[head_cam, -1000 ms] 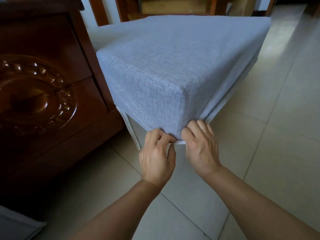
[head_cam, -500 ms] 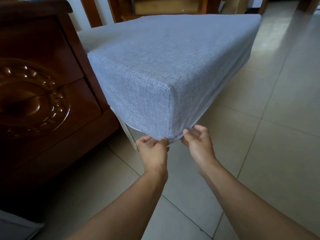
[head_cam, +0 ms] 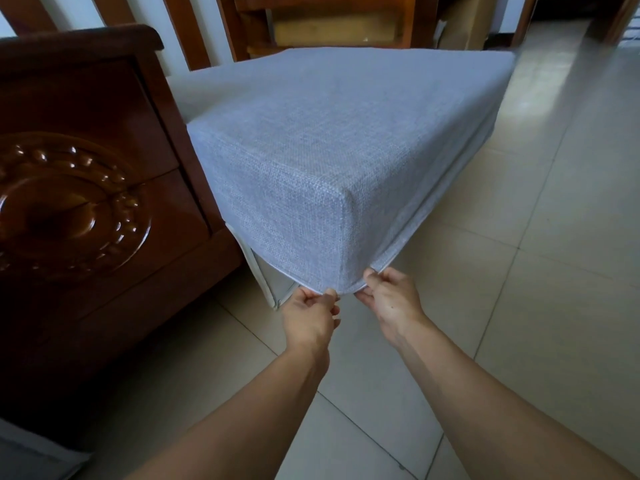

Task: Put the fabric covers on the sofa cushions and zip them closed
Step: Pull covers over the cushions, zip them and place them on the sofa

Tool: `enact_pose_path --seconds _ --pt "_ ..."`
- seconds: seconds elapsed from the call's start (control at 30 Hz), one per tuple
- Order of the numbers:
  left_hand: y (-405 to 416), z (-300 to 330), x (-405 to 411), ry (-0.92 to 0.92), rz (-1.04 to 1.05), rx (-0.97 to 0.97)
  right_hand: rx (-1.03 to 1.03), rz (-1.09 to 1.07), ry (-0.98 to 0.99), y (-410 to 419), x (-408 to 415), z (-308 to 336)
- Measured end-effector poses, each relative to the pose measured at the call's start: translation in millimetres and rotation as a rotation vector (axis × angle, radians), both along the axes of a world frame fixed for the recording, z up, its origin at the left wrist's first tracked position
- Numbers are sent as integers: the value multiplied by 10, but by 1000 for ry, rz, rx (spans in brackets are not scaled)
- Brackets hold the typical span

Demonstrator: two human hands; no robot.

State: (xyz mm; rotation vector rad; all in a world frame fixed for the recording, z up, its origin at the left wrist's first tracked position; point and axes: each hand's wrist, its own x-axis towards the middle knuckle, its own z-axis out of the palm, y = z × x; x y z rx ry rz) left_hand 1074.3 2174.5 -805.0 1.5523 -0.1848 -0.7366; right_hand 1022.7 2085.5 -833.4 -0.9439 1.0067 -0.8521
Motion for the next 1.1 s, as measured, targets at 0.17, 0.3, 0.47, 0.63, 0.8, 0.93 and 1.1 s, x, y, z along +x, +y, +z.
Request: enact_pose_path --seconds 0.17,0.3,0.47,0.63,0.8,0.93,1.1 --pt "24 -13 -117 -158 -200 189 15 13 21 -38 -16 27" --pt "-51 -20 -264 -921 -639 482 31 24 19 -252 -170 168" --pt "-351 260 -283 -1899 -808 330 152 50 30 -693 -327 448" --pt "-658 566 -117 -2317 -989 728 263 60 -109 -1001 -470 694" --pt "-903 541 -171 -2434 -1032 848 300 -34 -222 -1233 -541 715" --pt "-1199 444 -220 -2506 -1034 897 315 -78 -280 -1655 -559 618" --pt "-1610 411 -264 -2568 -1067 886 318 -93 -256 -2254 -540 568"
